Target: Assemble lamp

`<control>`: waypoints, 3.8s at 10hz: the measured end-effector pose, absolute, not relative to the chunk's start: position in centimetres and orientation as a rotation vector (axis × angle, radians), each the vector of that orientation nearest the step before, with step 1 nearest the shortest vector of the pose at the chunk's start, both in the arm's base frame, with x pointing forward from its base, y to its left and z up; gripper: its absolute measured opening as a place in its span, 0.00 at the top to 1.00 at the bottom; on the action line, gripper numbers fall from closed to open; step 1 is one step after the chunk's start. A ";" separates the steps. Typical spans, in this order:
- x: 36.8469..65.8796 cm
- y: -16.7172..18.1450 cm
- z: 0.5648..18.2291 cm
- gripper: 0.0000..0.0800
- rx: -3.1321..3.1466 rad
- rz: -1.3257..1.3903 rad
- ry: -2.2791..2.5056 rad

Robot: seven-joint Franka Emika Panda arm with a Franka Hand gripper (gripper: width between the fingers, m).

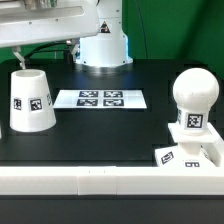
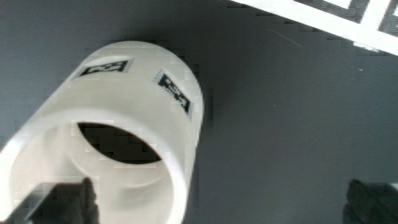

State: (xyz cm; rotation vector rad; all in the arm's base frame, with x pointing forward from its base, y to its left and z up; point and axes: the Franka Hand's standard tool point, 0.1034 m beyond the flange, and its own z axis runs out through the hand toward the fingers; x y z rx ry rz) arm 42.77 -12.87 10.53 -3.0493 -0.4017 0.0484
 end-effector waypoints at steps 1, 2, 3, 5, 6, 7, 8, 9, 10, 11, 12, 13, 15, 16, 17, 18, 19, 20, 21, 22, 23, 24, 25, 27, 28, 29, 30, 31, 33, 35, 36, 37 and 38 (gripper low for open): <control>42.9 -12.6 9.9 0.13 -3.053 0.044 -0.413; 43.0 -12.5 9.4 0.13 -3.054 0.044 -0.419; 43.1 -12.4 8.8 0.13 -3.059 0.038 -0.424; 42.8 -12.4 7.9 0.13 -3.053 0.063 -0.430; 42.7 -12.4 7.7 0.14 -3.051 0.069 -0.430; 42.6 -12.3 7.4 0.14 -3.049 0.075 -0.431; 42.6 -12.3 7.4 0.34 -3.049 0.077 -0.432; 42.5 -12.3 7.4 0.34 -3.048 0.078 -0.432; 42.5 -12.3 7.3 0.61 -3.048 0.081 -0.432; 42.5 -12.3 7.2 0.83 -3.047 0.083 -0.432; 42.5 -12.3 7.2 0.83 -3.047 0.083 -0.433; 42.6 -12.3 7.2 0.94 -3.048 0.079 -0.434; 42.7 -12.2 7.2 0.94 -3.046 0.083 -0.436; 42.7 -12.0 7.2 0.94 -3.043 0.087 -0.440; 42.9 -11.6 7.2 0.94 -3.042 0.086 -0.447; 43.4 -10.6 7.3 0.94 -3.042 0.086 -0.430; 44.1 -8.7 7.4 0.94 -3.038 0.097 -0.392; 45.1 -6.1 7.9 0.94 -3.024 0.119 -0.364; 46.4 -3.9 8.8 0.94 -3.018 0.132 -0.296; 48.1 -1.6 10.5 0.94 -3.004 0.158 -0.253; 50.6 0.5 13.0 0.94 -2.983 0.160 -0.201; 52.0 1.4 14.6 0.94 -2.977 0.165 -0.156; 53.6 2.7 16.8 0.94 -2.967 0.194 -0.110; 57.0 3.5 19.9 0.94 -2.952 0.175 -0.065; 57.6 3.7 20.5 0.94 -2.938 0.237 -0.062; 57.9 3.7 20.4 0.94 -2.937 0.229 -0.064; 57.8 3.7 20.3 0.94 -2.937 0.231 -0.064; 57.8 3.8 20.3 0.94 -2.937 0.232 -0.064; 58.0 4.0 21.2 0.94 -2.935 0.206 -0.077; 59.3 5.8 23.1 0.94 -2.930 0.178 -0.035; 59.7 6.4 23.8 0.94 -2.928 0.174 -0.029; 60.4 7.0 24.5 0.94 -2.924 0.176 -0.016; 61.3 7.8 24.9 0.94 -2.923 0.170 0.004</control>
Offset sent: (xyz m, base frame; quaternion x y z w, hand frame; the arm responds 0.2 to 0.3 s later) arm 0.0105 0.0014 -0.0176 -0.0110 0.0196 -0.0084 0.9997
